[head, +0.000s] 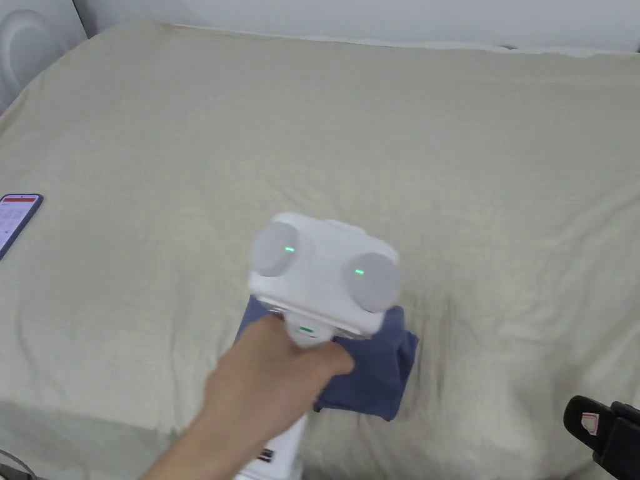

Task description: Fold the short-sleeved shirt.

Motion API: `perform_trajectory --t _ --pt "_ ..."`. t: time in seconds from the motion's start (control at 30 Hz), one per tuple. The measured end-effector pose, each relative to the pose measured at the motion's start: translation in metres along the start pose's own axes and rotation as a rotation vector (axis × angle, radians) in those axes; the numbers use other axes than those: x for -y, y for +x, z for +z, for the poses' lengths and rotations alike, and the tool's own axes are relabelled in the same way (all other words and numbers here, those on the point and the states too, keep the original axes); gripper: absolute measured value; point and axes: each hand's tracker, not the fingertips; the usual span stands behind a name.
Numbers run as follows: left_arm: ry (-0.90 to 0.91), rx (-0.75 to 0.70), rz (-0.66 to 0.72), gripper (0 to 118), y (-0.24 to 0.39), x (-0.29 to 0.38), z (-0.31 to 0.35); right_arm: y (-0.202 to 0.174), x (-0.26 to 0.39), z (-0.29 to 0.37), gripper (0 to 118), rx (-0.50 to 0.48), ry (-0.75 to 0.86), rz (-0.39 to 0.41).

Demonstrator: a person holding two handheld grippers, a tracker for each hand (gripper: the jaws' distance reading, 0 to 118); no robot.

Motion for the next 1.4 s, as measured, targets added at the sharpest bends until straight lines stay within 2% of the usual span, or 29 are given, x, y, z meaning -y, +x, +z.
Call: perform_trajectory --t 0.03,0.07,0.1,0.13,0.17,0.2,0.23,0.3,0.37,0.43,0.47,0.5,0.53,0.57,0.7,0.77,0.83,0.97,1.03,1.07,1.1,1.13,1.2,1.23,1.27,1.3,1.4 --pt "0.003 -0.01 -0.035 12 0.02 0.0 -0.009 0.004 0.001 0.002 1 0.008 0.0 -0.008" --pt "-0.009 -0.01 -0.071 24 0.042 0.0 -0.02 0.007 0.002 0.004 1 0.018 0.002 -0.017" --pt "-0.014 -0.009 -0.083 60 0.058 0.001 -0.032 0.01 0.003 0.006 1 0.029 0.004 -0.028" --pt "-0.001 -0.009 -0.071 105 0.072 0.004 -0.045 0.013 0.004 0.009 1 0.038 0.004 -0.04" --pt "0.017 0.054 -0.067 115 0.083 0.007 -0.053 0.016 0.004 0.012 1 0.044 0.004 -0.052" --pt "-0.036 0.122 -0.056 115 0.091 0.007 -0.056 0.018 0.005 0.014 1 0.048 0.007 -0.059" --pt "0.019 0.196 -0.031 113 0.097 0.003 -0.039 0.021 0.006 0.015 1 0.052 0.01 -0.067" --pt "0.009 0.201 -0.032 114 0.105 0.002 -0.023 0.023 0.004 0.017 1 0.068 0.007 -0.078" --pt "0.084 0.214 -0.061 114 0.093 0.009 -0.015 0.023 0.003 0.016 1 0.074 0.01 -0.077" --pt "0.02 0.228 -0.038 111 0.067 0.01 0.002 0.021 0.001 0.014 1 0.071 0.012 -0.076" --pt "0.042 0.256 -0.021 95 0.039 0.018 0.007 0.021 0.0 0.012 1 0.062 0.013 -0.074" --pt "0.108 0.276 0.006 64 0.02 0.024 0.015 0.02 0.0 0.009 1 0.051 0.01 -0.073" --pt "0.128 0.226 0.063 19 -0.002 0.03 0.021 0.019 0.001 0.006 1 0.039 0.006 -0.07" --pt "0.14 0.163 0.148 0 -0.023 0.037 0.022 0.019 0.001 0.003 1 0.03 0.002 -0.066" --pt "0.065 -0.317 0.081 0 -0.057 0.052 -0.012 0.021 0.006 -0.01 1 0.003 -0.03 -0.074" --pt "-0.008 -0.489 0.026 0 -0.034 0.049 -0.043 0.022 0.009 -0.01 1 -0.006 -0.034 -0.088" --pt "0.011 -0.594 -0.159 0 0.013 0.047 -0.077 0.024 0.013 -0.006 1 -0.018 -0.032 -0.099" --pt "-0.089 -0.721 -0.325 0 0.127 0.058 -0.134 0.03 0.015 0.015 1 0.02 -0.019 -0.112" --pt "0.045 -0.889 -0.392 1 0.174 0.069 -0.132 0.036 0.015 0.026 1 0.033 -0.006 -0.115" --pt "0.122 -0.87 -0.439 1 0.194 0.072 -0.127 0.039 0.014 0.03 1 0.051 -0.007 -0.122" --pt "0.144 -0.751 -0.444 1 0.206 0.072 -0.121 0.042 0.012 0.033 1 0.072 -0.005 -0.122" --pt "0.152 -0.624 -0.419 1 0.212 0.069 -0.112 0.044 0.011 0.036 1 0.095 0.0 -0.118" --pt "0.129 -0.468 -0.306 1 0.209 0.06 -0.091 0.044 0.006 0.037 1 0.126 -0.003 -0.109" --pt "0.166 -0.287 -0.191 1 0.194 0.053 -0.074 0.043 0.004 0.036 1 0.136 0.001 -0.106" --pt "0.183 -0.09 -0.144 1 0.172 0.042 -0.059 0.04 0.003 0.035 1 0.138 0.004 -0.102" --pt "0.167 0.039 -0.113 1 0.15 0.033 -0.054 0.037 0.0 0.031 1 0.135 0.002 -0.099" --pt "0.108 0.281 -0.017 2 0.069 0.008 -0.036 0.018 -0.005 0.006 1 0.085 -0.025 -0.069"
